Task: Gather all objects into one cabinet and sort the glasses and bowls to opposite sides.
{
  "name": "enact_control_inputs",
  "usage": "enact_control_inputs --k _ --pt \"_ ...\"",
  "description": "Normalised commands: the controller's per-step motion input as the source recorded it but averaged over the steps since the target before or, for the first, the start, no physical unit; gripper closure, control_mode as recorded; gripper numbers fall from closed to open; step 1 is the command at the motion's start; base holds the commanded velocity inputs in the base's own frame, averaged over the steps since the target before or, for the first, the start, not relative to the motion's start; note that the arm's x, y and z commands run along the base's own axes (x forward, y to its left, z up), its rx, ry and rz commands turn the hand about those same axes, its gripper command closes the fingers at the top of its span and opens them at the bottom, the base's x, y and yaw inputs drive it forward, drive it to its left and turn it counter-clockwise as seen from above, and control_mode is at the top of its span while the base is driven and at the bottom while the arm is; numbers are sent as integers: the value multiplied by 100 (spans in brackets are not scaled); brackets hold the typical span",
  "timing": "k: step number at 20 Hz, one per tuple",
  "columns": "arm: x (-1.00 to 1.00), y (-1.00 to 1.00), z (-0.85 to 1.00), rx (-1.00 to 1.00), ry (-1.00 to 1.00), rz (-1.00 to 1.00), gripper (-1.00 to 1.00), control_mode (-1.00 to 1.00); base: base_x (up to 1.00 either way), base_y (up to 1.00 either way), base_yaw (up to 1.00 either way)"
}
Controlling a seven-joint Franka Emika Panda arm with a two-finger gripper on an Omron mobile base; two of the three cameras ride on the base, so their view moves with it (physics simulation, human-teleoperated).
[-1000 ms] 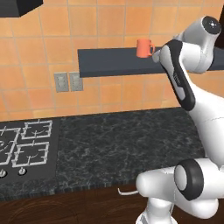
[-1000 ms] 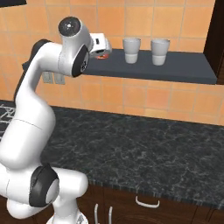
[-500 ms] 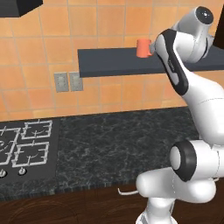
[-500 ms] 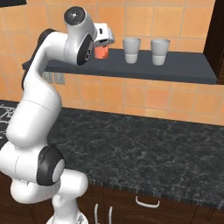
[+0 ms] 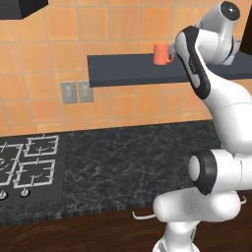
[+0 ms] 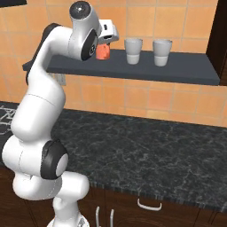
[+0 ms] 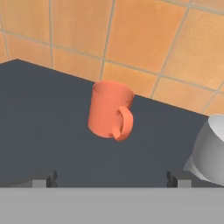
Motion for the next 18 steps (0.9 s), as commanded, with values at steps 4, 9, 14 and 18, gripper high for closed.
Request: enact_control_inputs --k 4,9,14,18 --pt "9 2 -1 -1 -1 1 -100 -100 0 0 0" --pt "36 0 -4 0 0 3 -100 -100 0 0 0" --pt "38 0 -1 0 0 3 -100 -100 0 0 0" --pt "28 -13 0 0 0 1 -100 -100 0 0 0"
